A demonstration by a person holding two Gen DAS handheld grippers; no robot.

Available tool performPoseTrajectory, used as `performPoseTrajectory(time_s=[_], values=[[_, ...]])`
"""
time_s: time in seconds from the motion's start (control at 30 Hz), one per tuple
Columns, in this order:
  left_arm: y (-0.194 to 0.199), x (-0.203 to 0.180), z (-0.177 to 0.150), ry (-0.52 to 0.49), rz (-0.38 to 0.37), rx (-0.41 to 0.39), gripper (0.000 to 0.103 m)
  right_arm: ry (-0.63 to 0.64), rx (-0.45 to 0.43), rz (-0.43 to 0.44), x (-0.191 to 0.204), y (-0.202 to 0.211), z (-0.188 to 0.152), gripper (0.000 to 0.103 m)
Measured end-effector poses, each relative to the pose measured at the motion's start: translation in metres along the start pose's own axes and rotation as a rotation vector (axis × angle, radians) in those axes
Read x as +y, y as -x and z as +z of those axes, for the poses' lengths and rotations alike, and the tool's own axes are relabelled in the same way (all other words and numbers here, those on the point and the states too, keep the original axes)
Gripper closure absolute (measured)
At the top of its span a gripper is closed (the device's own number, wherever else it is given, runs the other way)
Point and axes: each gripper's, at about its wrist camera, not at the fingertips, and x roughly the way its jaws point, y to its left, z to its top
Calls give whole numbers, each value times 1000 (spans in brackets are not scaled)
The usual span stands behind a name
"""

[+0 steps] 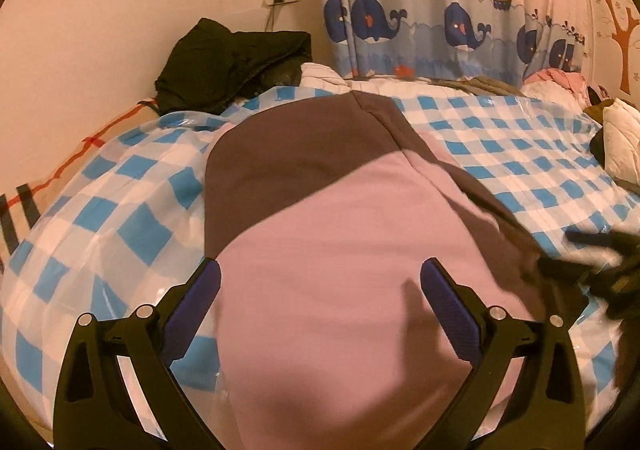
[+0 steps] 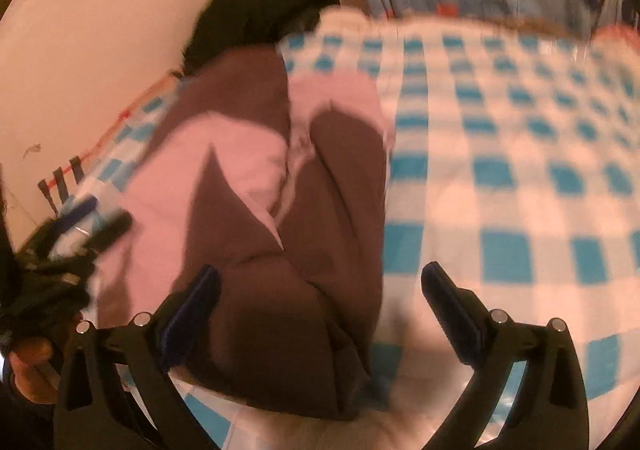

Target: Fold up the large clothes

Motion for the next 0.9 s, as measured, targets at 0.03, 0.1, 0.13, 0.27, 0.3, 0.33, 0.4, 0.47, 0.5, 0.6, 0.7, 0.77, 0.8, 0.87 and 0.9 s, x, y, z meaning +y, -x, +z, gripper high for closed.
performPoseTrajectory(time_s=[0.03, 0.1, 0.13, 0.27, 0.3, 0.33, 0.4, 0.47, 0.5, 0.6, 0.7, 0.77, 0.8, 0.87, 0.9], values=[[1, -1, -1, -2, -1, -4, 7, 19, -25, -4, 4, 3, 10, 7], [-1, -5, -1, -20, 13, 2, 7, 66, -57, -14, 15, -3, 44, 7], [-1, -7, 0, -35, 17, 6, 7, 82, -67, -16, 21, -8, 60, 7], [4, -12, 3, -60, 8, -26, 6, 131, -76, -6, 55, -51, 132, 7], [4, -12, 4, -64, 6, -27, 6, 108, -56, 1, 55, -66, 137, 7], [4, -13, 4, -64, 5, -28, 6, 65, -21, -4, 50, -95, 139, 7], [2, -11, 5, -60, 3, -24, 6, 41, 83, -59, 39, -149, 118, 7], [2, -8, 5, -53, -2, -25, 6, -109, 131, 45, 4, -182, 92, 5], [3, -6, 6, -47, 3, -27, 7, -159, 131, 70, -7, -181, 91, 5], [4, 0, 5, -22, -4, -20, 7, -125, 161, 52, -11, -158, 97, 7], [10, 4, 3, -18, 3, -28, 7, -39, 40, 39, 5, -91, 92, 7], [12, 6, 2, -15, 6, -32, 6, 19, -49, 32, 18, -41, 74, 7], [13, 8, 2, -11, 8, -32, 6, 41, -69, 18, 21, -26, 63, 7], [15, 11, 3, 3, 3, -27, 7, 85, -62, -33, 27, -12, 34, 7], [17, 13, 3, 9, -2, -32, 7, 102, -14, -66, 26, -18, 19, 7]])
